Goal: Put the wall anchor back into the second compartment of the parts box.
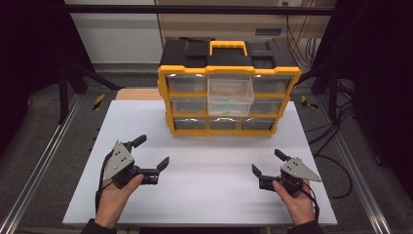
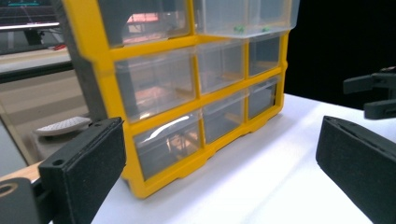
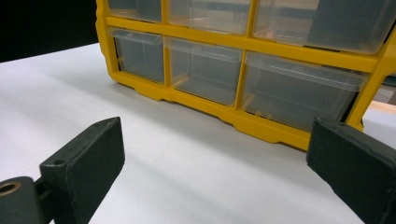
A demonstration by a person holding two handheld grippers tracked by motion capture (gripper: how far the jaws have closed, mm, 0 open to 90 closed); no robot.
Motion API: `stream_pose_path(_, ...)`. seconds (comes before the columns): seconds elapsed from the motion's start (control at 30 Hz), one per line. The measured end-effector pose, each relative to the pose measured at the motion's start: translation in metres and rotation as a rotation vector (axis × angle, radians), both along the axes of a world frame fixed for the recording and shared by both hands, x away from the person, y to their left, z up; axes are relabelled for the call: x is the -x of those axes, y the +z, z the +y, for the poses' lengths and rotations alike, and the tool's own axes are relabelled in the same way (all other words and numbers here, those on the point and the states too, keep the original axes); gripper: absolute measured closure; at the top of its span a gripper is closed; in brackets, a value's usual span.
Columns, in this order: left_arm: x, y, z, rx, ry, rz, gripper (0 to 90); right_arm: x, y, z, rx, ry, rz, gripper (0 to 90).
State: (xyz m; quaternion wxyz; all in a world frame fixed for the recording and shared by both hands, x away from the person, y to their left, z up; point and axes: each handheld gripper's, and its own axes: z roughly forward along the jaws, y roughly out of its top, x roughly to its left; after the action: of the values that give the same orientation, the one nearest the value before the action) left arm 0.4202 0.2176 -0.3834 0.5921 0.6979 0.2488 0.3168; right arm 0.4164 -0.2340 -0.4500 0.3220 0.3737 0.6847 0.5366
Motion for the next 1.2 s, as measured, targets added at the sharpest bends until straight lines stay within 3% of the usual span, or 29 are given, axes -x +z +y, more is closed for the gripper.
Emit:
stream_pose_path(0.13,-0.004,-0.008,0.011,-0.024,0.009,-0.022,1.3,-0.001,0.0,0.0,0.007,-0.002,-0.004,4.7)
stream_pose_path(0.2,-0.002,-0.014,0.016,-0.012,0.039,0.028,1.3,-0.001,0.001,0.0,0.0,-0.006,-0.004,4.7)
stream_pose_path(0.3,-0.001,-0.022,0.025,-0.006,0.073,0.069,1.3,-0.001,0.001,-0.001,-0.001,-0.004,-0.006,4.6)
stream_pose_path(0.57,-0.004,-0.038,0.045,-0.005,0.103,0.07,1.7,-0.001,0.0,0.0,0.001,-0.002,0.0,4.5)
stream_pose_path(0.63,-0.004,-0.041,0.049,0.021,0.111,0.077,1.7,-0.001,0.0,0.0,0.001,-0.002,-0.002,4.5)
stream_pose_path(0.9,-0.002,-0.05,0.064,0.041,0.141,0.079,1.7,-0.002,-0.001,0.0,0.006,0.001,-0.004,4.2)
stream_pose_path(1.2,-0.002,-0.056,0.069,0.046,0.153,0.081,1.7,-0.001,0.0,0.0,0.004,-0.002,-0.001,4.2)
